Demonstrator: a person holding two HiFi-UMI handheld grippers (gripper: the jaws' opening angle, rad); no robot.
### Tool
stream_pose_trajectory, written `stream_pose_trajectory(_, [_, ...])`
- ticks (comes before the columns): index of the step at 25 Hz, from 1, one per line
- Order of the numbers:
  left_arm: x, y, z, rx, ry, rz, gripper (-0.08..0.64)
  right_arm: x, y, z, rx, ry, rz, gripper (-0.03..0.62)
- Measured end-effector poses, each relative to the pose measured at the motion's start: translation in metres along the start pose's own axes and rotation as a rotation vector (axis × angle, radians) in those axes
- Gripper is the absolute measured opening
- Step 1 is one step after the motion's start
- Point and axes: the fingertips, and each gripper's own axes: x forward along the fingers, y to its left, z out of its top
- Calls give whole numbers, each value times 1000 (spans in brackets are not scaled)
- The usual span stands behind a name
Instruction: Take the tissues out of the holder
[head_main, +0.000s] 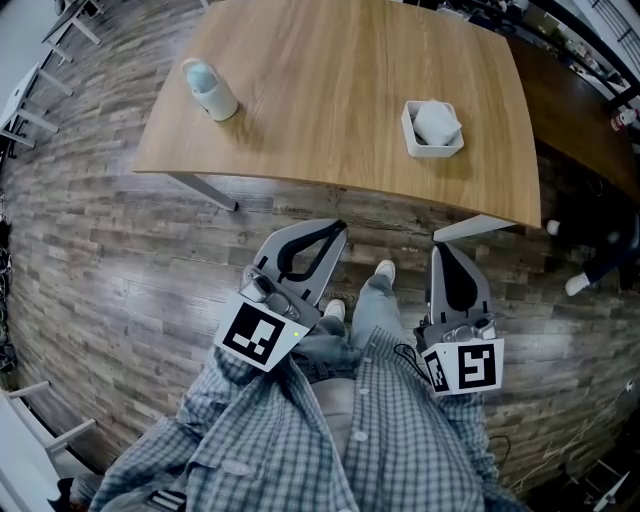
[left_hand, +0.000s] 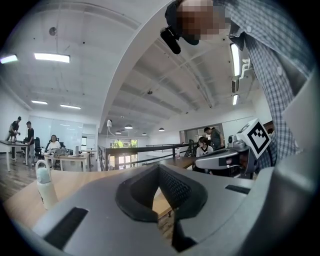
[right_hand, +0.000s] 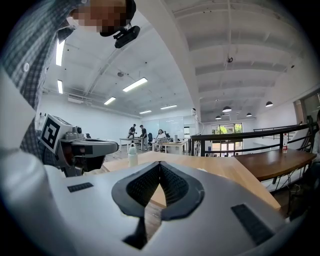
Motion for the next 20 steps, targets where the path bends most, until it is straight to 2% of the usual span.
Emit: stream_pose_trajectory(20, [103,8,10,18,11,39,6,44,-97,9,10,-8,29,9])
